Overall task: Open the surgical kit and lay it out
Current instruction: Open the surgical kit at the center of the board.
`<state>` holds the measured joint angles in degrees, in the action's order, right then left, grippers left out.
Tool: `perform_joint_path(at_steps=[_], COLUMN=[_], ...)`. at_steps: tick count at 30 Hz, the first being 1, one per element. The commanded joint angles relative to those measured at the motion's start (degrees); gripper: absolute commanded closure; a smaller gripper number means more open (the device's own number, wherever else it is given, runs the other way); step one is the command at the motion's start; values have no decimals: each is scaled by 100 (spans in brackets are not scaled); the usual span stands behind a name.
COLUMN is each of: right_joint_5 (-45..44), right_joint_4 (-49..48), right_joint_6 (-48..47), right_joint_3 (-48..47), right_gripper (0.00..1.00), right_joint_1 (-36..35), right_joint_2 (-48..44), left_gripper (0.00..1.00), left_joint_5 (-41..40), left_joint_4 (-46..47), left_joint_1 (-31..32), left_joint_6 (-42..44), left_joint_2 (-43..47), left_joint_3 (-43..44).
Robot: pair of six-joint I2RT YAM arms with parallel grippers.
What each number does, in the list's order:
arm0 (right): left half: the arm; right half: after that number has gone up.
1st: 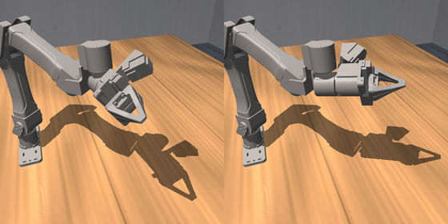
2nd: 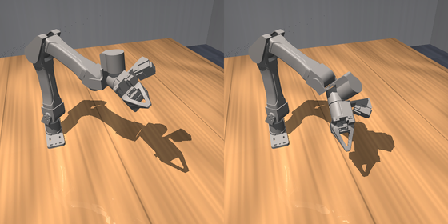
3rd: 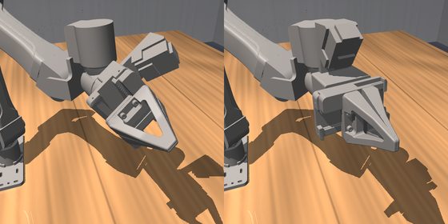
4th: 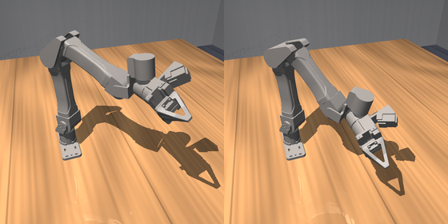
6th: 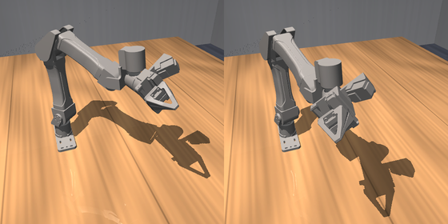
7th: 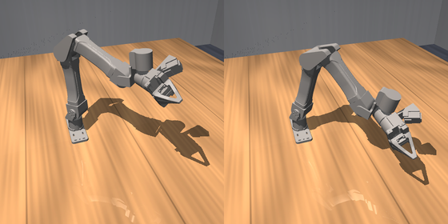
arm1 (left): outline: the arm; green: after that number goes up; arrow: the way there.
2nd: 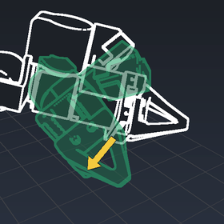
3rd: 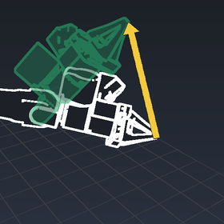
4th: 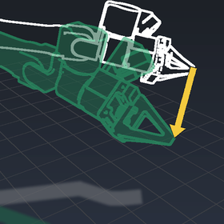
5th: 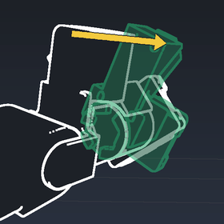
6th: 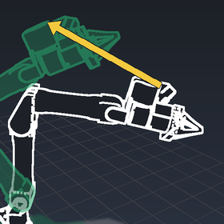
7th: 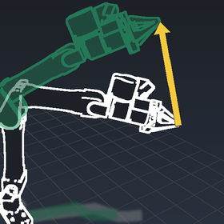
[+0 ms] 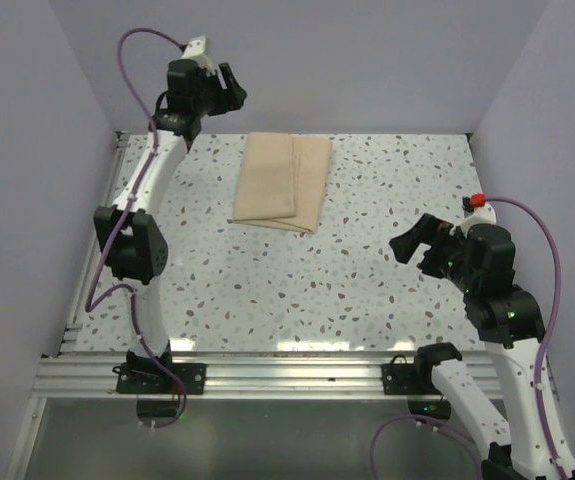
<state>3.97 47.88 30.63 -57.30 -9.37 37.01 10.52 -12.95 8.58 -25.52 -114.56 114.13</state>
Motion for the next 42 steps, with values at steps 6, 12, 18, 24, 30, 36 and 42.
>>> perform_joint_path(at_steps=[6, 12, 18, 24, 30, 36, 42], right_joint_5=[-247, -19, 95, 174, 140, 113, 96], right_joint_4=[20, -15, -15, -50, -15, 2, -15], right_joint_6=[-145, -102, -136, -145, -172, -172, -163], right_joint_3=[-185, 25, 113, 166, 114, 175, 237], right_gripper=[1, 1, 2, 2, 2, 2, 2], right_joint_1=[-4, -13, -13, -4, -13, -13, -13], right_joint_2=[148, 245, 297, 324, 359, 350, 324], left_gripper=[42, 43, 42, 42, 43, 46, 90], left_joint_5=[-2414, -3136, -3162, -3057, -2960, -2977, -3179], left_joint_4=[-2009, -2001, -2036, -2089, -2098, -2176, -2457], left_joint_1=[1487, 2463, 2631, 2693, 2860, 2913, 2921], left_joint_6=[1128, 883, 566, 486, 521, 530, 609], left_joint_2=[-1006, -1077, -1279, -1657, -1859, -1947, -2228], left_joint_3=[760, 67, -189, -154, -110, -101, 171])
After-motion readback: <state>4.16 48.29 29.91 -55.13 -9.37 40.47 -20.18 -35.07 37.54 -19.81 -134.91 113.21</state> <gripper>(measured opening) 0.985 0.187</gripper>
